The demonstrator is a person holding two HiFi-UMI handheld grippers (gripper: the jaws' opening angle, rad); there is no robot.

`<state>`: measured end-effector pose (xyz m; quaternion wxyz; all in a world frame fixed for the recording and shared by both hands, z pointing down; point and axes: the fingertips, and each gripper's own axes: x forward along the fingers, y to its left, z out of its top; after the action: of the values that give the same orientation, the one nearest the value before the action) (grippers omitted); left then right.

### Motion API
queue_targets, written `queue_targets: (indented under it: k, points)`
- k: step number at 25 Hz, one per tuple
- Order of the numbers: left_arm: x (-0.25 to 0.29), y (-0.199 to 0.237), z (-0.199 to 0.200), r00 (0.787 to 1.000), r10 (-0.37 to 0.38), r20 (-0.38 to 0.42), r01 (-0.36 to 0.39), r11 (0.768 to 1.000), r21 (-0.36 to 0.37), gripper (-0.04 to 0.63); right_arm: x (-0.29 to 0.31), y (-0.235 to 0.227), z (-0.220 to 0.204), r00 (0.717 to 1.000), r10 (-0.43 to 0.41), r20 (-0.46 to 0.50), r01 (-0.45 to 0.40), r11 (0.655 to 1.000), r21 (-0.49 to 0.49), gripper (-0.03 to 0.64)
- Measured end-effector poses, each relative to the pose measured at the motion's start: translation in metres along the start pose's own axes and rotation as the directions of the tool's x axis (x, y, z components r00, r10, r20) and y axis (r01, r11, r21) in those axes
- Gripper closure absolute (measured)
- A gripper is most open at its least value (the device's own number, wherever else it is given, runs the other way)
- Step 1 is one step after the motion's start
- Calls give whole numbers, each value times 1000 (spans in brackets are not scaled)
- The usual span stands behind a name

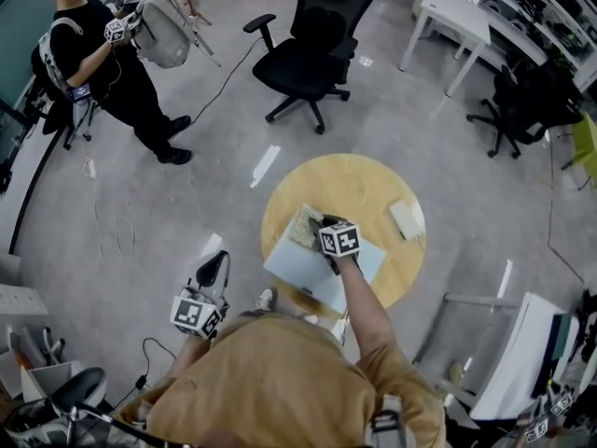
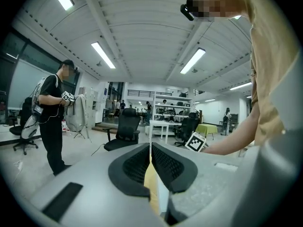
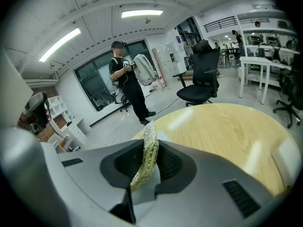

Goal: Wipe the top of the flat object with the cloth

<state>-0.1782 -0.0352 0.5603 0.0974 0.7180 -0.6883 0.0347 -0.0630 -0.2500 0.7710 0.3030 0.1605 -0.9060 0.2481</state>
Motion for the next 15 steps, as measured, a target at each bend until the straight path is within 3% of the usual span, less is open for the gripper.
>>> queue_targets:
  k: [7, 15]
  points:
    - [17, -28, 4, 996, -89, 0, 89, 996, 19, 580, -40, -20, -28, 998, -60, 18, 59, 998, 38, 554]
    - [40, -59, 4, 978, -210, -13, 210, 977, 38, 580, -90, -54, -63, 987, -156, 27, 152, 984, 95, 554]
